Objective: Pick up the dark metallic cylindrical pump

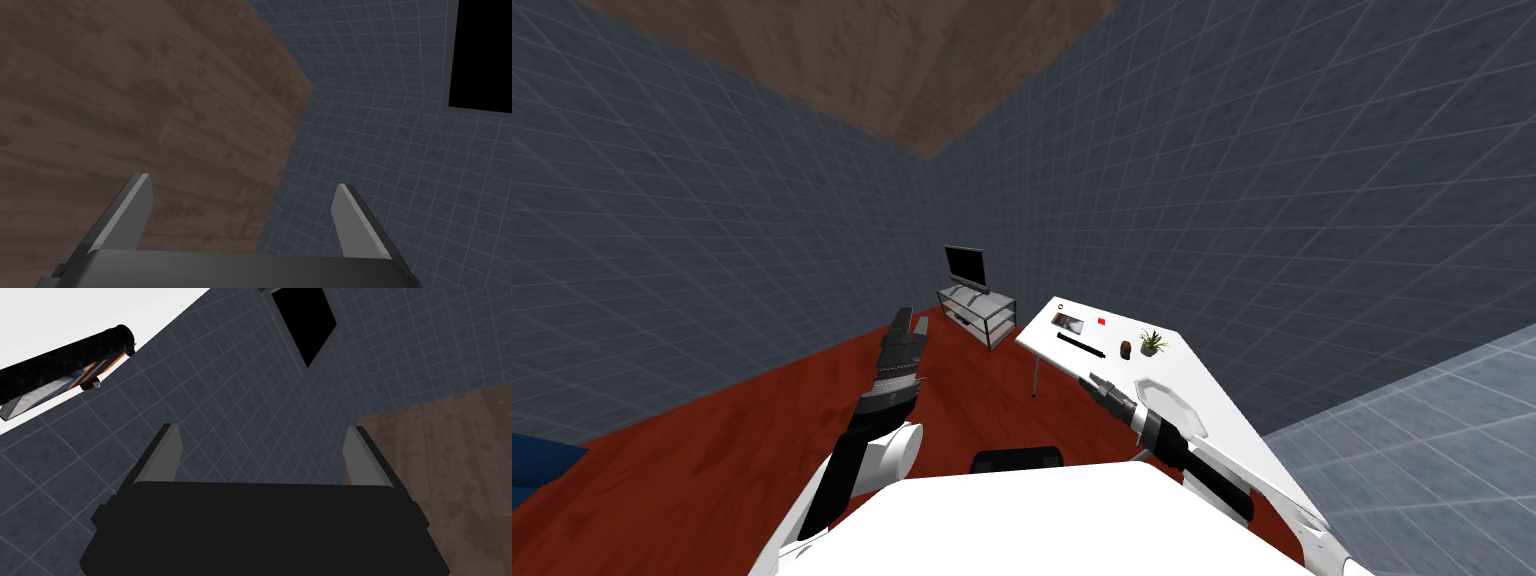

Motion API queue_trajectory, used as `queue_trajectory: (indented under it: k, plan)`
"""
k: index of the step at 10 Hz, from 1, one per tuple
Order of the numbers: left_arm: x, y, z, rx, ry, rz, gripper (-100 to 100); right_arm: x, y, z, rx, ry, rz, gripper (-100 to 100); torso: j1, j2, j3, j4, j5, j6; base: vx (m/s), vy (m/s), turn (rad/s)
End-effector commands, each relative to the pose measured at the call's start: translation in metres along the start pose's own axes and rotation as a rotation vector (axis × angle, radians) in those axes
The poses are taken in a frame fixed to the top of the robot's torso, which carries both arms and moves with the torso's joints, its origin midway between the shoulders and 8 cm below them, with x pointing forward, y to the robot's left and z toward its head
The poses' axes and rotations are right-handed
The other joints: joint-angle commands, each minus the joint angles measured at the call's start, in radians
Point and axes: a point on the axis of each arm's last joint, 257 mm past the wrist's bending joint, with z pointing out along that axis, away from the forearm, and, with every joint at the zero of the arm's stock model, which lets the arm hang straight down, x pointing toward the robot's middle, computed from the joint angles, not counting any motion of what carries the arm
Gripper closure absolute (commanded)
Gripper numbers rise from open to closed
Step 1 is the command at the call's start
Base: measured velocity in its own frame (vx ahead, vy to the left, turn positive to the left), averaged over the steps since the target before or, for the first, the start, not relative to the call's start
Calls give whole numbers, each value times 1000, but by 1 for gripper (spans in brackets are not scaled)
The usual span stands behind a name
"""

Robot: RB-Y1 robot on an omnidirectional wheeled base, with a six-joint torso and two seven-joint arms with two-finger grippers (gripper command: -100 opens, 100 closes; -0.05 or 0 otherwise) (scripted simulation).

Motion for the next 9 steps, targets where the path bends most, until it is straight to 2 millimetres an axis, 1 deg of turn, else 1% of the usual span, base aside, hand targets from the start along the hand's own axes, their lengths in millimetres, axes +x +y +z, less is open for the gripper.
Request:
queue_trajectory:
  k: [1,2,3,4,5,6,7,8,9]
  plan:
    - [0,0,0,0,0,0,0,1,-6,-9,7,25,-20,-100,0,0,0,0,0,0,5,26,2]
    - [0,0,0,0,0,0,0,17,-27,-23,43,89,-54,-100,-2,0,0,0,0,0,20,57,61]
    - [0,0,0,0,0,0,0,16,-29,-25,45,102,-68,-100,0,0,0,0,0,0,17,60,37]
    - [0,0,0,0,0,0,0,30,-49,-40,80,161,-97,-100,0,0,0,0,0,0,26,91,90]
    - [0,0,0,0,0,0,0,28,-53,-44,83,177,-116,-100,2,-1,0,0,0,0,27,79,35]
    - [0,0,0,0,0,0,0,39,-70,-59,110,234,-147,-100,1,-1,-1,0,0,0,33,70,83]
    - [0,0,0,0,0,0,0,37,-77,-64,121,252,-164,-100,1,-1,-1,0,0,0,41,65,46]
    - [0,0,0,0,0,0,0,45,-98,-84,154,316,-202,-100,0,-2,-1,0,0,0,56,79,116]
    - [0,0,0,0,0,0,0,44,-101,-87,159,325,-212,-100,1,-3,-2,-1,0,0,42,66,44]
